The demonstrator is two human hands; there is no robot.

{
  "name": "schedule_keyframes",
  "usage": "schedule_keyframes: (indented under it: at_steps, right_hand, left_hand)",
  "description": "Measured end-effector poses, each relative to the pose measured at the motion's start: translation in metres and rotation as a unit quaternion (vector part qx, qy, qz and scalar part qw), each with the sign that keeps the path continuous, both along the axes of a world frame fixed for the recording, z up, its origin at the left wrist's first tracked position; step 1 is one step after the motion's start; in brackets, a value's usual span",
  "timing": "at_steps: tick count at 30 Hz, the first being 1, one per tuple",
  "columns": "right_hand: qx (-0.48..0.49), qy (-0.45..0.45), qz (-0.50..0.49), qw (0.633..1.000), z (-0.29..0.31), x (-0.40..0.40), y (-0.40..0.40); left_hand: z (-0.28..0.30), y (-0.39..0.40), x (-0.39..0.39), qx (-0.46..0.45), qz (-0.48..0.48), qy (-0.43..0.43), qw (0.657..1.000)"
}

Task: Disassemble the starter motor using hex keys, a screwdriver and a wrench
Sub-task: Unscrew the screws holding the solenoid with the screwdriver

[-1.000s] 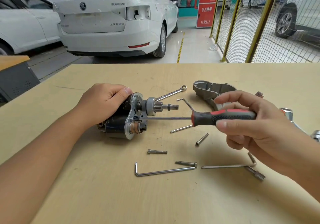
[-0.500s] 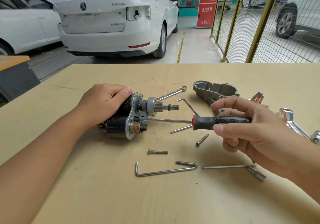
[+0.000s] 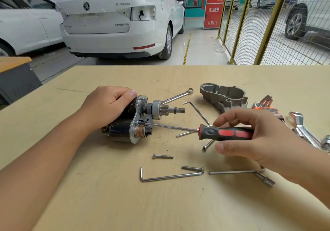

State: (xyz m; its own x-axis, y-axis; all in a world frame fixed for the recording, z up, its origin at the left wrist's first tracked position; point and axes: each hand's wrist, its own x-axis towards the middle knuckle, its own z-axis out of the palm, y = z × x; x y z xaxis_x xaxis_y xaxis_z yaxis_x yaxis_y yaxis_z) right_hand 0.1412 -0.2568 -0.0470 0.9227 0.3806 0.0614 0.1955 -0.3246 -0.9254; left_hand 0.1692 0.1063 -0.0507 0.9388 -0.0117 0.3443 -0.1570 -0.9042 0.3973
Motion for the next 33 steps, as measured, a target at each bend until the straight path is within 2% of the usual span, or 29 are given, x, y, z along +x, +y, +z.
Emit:
schedule_keyframes:
  at_steps: [5,13,17,20,24,27,30,33]
  right_hand:
    - [-0.172,-0.131,0.005,0.976,-0.002,0.000,-0.001]
    - [-0.229,-0.249,0.052,0.939,-0.003,-0.005,-0.002]
    - [-0.223,-0.225,0.038,0.948,-0.007,-0.005,-0.001]
    - [-0.204,-0.238,0.041,0.949,-0.007,-0.005,-0.002]
    - [-0.223,-0.263,0.059,0.937,-0.004,-0.005,-0.003]
    - [-0.231,-0.278,0.073,0.929,-0.004,-0.003,-0.003]
    - [-0.235,-0.299,0.081,0.921,-0.004,-0.001,-0.003]
    - [-0.214,-0.309,0.066,0.924,-0.005,0.001,-0.004]
  left_hand:
    - [0.002,-0.001,-0.002,0.000,0.002,0.004,1.000]
    - [0.004,-0.004,-0.006,-0.002,0.005,0.005,1.000]
    - [0.005,-0.004,-0.006,0.002,0.007,0.000,1.000]
    - [0.003,-0.005,-0.006,-0.015,-0.008,-0.027,0.999]
    - [0.006,-0.019,-0.012,0.006,-0.052,-0.196,0.979]
    - [0.012,-0.042,-0.022,0.054,-0.126,-0.259,0.956]
    - [0.014,-0.070,-0.035,0.125,-0.198,-0.269,0.934]
    - [0.010,-0.093,-0.047,0.178,-0.226,-0.220,0.932]
